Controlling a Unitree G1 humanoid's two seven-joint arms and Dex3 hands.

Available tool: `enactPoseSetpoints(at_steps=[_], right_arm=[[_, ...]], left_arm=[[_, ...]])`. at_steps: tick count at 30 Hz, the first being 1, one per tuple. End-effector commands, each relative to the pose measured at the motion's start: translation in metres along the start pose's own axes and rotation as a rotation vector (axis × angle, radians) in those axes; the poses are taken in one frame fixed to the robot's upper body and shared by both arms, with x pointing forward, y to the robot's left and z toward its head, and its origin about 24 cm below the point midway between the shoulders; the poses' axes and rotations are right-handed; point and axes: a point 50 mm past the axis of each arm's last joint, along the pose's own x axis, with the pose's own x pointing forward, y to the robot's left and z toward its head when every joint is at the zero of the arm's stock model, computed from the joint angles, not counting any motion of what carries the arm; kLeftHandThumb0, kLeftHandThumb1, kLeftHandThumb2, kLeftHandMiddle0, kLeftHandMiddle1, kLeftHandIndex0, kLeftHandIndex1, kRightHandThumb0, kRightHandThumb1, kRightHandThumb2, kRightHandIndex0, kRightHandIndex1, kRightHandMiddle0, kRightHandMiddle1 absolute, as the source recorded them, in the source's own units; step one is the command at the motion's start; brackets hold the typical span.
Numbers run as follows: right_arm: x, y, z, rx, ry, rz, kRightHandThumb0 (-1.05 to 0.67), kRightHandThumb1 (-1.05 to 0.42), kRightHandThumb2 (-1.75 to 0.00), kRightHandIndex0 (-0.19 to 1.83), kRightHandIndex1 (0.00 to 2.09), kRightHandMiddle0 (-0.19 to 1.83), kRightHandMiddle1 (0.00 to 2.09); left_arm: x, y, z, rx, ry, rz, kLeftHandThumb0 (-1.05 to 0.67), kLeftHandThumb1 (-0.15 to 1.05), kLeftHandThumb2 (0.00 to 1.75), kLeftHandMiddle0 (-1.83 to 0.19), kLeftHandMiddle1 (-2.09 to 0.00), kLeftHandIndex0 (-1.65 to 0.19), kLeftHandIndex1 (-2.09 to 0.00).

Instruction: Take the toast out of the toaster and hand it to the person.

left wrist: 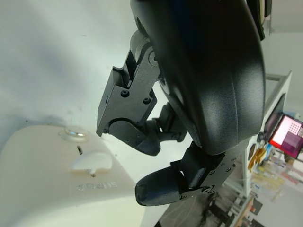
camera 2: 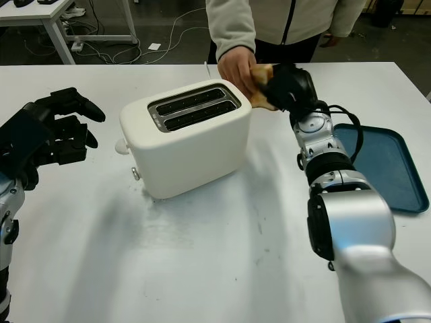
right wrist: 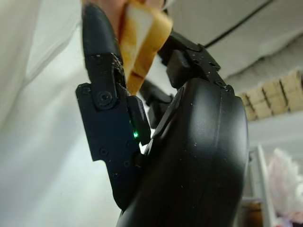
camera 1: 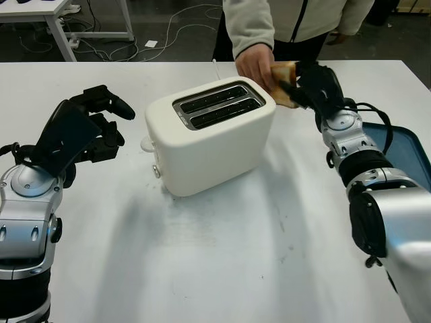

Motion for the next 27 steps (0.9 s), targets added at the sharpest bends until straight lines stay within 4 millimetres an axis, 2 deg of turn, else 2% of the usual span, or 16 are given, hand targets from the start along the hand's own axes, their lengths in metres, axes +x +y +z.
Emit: enactPoseSetpoints(at_steps=[1, 7, 13, 19, 23, 27], right_arm=[[-0.002, -0.005, 0.003, -0.025, -0.054, 0.004, -1.05, -0.90, -0.02, 0.01, 0.00, 0.01, 0.00], [-0.008, -0.015, -0.004, -0.037, -0.104, 0.003, -1.04, -0.90, -0.01, 0.00, 0.00, 0.00, 0.00], [-0.024, -0.017, -0.023, 0.084, -0.169, 0.001, -0.90, -0.86, 0.00, 0.00, 0.00, 0.00, 0.00], [-0.056, -0.013, -0.046, 0.171, -0.239, 0.018, -0.82, -0.86, 0.00, 0.17, 0.07, 0.20, 0.07], [-0.082, -0.010, -0.068, 0.331, -0.217, 0.006, -0.63, -0.88, -0.01, 0.31, 0.10, 0.33, 0.09], [-0.109, -0.001, -0.085, 0.312, -0.152, 0.015, -0.64, -0.89, 0.00, 0.38, 0.08, 0.39, 0.06]], left_arm=[[0.001, 0.000, 0.003, 0.008, -0.018, 0.009, -0.02, 0.72, 1.19, -0.52, -1.62, -0.42, -1.50], [-0.001, 0.001, 0.005, 0.011, -0.003, 0.012, -0.03, 0.74, 1.18, -0.51, -1.61, -0.41, -1.49], [-0.005, -0.001, 0.009, 0.001, -0.006, 0.007, 0.02, 0.80, 1.11, -0.48, -1.62, -0.37, -1.48], [-0.014, -0.005, 0.019, 0.029, -0.034, 0.012, 0.03, 0.77, 1.15, -0.43, -1.63, -0.34, -1.50], [-0.024, -0.014, 0.021, 0.008, -0.042, 0.039, 0.06, 0.79, 1.12, -0.33, -1.64, -0.25, -1.48], [-0.036, -0.024, 0.014, -0.023, -0.086, 0.075, 0.01, 0.70, 1.19, -0.17, -1.68, -0.09, -1.45]])
